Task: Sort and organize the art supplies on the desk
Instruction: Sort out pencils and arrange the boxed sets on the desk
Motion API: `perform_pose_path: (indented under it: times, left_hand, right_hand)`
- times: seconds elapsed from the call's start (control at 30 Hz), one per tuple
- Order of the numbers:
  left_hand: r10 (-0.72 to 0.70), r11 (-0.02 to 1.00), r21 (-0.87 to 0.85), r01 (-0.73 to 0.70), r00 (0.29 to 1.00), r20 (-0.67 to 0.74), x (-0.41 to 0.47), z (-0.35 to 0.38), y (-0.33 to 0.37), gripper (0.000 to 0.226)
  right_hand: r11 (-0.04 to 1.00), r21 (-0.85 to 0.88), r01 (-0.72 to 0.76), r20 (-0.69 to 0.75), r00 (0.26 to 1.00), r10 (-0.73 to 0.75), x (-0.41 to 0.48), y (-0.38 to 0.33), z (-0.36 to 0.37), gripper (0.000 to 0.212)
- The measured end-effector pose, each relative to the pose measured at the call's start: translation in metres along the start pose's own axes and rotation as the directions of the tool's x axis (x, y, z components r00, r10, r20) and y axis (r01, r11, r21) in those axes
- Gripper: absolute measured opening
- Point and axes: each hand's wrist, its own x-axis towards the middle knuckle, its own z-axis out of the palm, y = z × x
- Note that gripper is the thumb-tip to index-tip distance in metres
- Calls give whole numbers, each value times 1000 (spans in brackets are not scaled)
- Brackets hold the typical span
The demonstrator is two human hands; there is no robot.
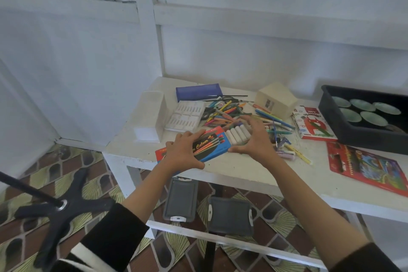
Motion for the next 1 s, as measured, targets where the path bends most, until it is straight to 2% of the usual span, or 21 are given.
perform_pose_path:
  times: [0.13,0.23,0.37,0.5,0.6,0.67,0.73,0.8,0.87,0.93,1.0]
  left_hand:
    - [-8,999,-44,8,1000,-4,7,7,6,99]
    - [-39,997,-70,35,998,-53,10,13,8,101]
    - [-66,991,-127,49,989,-129,15,17,13,103]
    - [-45,981,-193,0,972,-230,31,19,30,110]
    - [-48,938,-339,-75,939,-340,48,25,49,117]
    - [-60,915,-388,-109,916,-397,59,31,63,118]
    - [-76,892,-431,-138,893,-443,67,36,78,116]
    - [-115,852,-496,-169,863,-492,73,45,90,113]
    - [-203,817,-555,-157,823,-531,80,56,97,114]
    - [-294,787,-603,-130,780,-552,87,70,102,116]
    - [-336,764,-632,-129,756,-561,92,83,107,118]
  right_hand:
    - [989,135,55,116,991,-71,-4,-6,15,89]
    - [970,239,39,135,988,-73,-4,-7,27,84]
    - [956,288,59,135,986,-101,2,-6,25,76]
    - [964,205,169,141,969,-200,13,-1,9,68]
    - [940,290,179,-55,984,-170,21,5,-12,52]
    - [930,344,133,-229,972,-54,26,15,-30,37]
    - [929,370,5,-261,960,98,33,34,-49,28]
    - [931,304,-204,-144,956,257,41,67,-61,23]
    - [906,182,-382,-31,919,393,48,99,-65,27]
    - [915,-22,-402,0,916,402,55,121,-64,34]
    - [911,-257,-322,17,941,337,63,132,-60,41]
